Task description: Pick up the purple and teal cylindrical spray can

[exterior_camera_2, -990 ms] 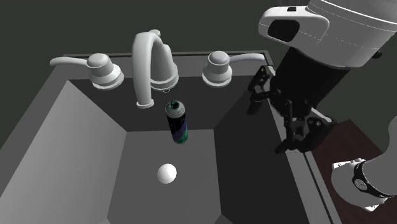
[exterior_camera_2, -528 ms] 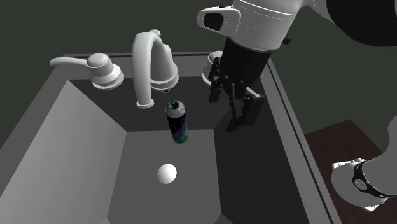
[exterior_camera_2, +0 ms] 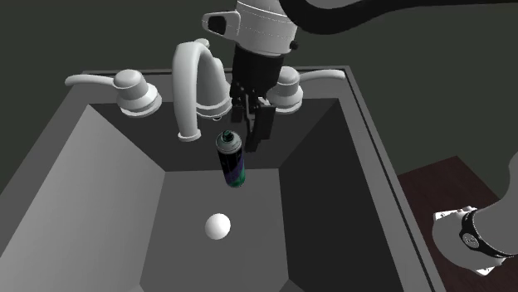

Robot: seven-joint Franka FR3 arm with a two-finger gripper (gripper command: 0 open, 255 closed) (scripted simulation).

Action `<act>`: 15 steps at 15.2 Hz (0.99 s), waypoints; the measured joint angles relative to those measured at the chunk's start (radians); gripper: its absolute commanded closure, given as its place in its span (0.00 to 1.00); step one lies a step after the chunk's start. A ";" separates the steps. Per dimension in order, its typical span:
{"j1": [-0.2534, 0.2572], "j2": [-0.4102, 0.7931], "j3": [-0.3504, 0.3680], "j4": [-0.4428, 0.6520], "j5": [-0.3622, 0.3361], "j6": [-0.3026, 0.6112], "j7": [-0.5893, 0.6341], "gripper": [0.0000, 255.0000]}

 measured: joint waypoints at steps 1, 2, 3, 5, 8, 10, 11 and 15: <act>-0.031 0.055 0.000 0.055 0.041 -0.022 -0.024 0.00; -0.050 0.087 0.002 0.092 0.066 -0.039 -0.034 0.00; -0.057 0.092 0.003 0.103 0.079 -0.057 -0.042 0.00; -0.055 0.084 0.003 0.084 0.089 -0.042 -0.055 0.00; -0.052 0.064 0.006 0.052 0.100 -0.010 -0.077 0.00; -0.051 0.057 0.008 0.034 0.102 0.015 -0.083 0.00; -0.047 0.052 0.009 0.025 0.100 0.023 -0.079 1.00; -0.043 0.078 0.011 0.011 0.102 0.064 -0.081 1.00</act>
